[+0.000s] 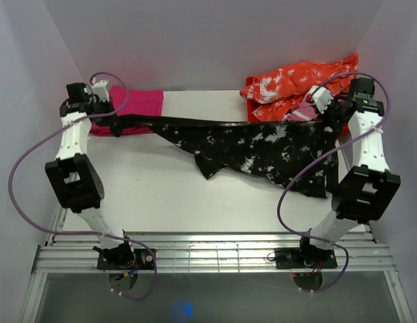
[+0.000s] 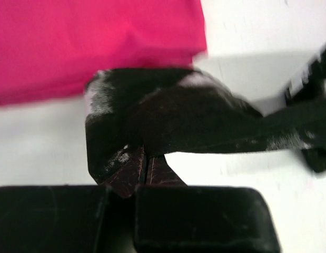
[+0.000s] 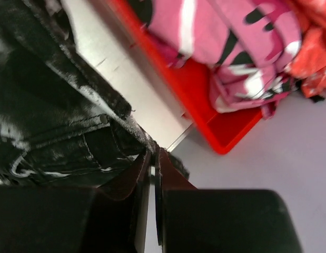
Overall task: Fold and stack the trousers
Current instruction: Flatten the trousers out
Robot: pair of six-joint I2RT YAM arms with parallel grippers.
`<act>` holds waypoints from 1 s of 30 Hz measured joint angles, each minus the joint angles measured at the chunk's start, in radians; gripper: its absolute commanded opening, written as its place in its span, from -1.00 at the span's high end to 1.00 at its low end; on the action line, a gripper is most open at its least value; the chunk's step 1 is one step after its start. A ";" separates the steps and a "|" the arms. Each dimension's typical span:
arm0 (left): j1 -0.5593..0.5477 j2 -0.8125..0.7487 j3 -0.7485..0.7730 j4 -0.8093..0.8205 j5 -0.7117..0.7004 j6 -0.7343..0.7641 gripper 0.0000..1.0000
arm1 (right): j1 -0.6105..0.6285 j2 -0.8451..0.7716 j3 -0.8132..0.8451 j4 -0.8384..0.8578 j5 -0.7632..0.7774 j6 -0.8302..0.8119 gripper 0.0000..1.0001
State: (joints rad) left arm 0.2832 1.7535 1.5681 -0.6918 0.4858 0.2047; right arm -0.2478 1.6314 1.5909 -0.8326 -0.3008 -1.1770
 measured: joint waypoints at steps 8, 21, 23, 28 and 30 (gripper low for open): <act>-0.017 0.426 0.464 -0.036 -0.076 -0.112 -0.15 | 0.101 0.306 0.348 0.053 0.172 0.174 -0.80; -0.240 -0.229 -0.263 -0.043 0.184 0.134 -0.19 | -0.203 -0.014 -0.034 -0.338 0.018 0.219 -0.89; -0.303 -0.234 -0.308 -0.006 0.205 0.122 -0.18 | -0.203 -0.006 -0.156 -0.342 -0.017 0.228 -0.89; -0.475 -0.143 -0.444 0.113 0.222 0.102 -0.16 | -0.190 0.061 -0.296 -0.271 -0.101 0.279 -0.89; -0.574 -0.101 -0.477 0.163 0.218 0.122 -0.16 | -0.190 0.076 -0.297 -0.233 -0.127 0.301 -0.91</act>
State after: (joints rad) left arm -0.2909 1.6527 1.0912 -0.5293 0.7040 0.3271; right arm -0.4381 1.7069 1.2938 -1.0653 -0.4282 -0.8757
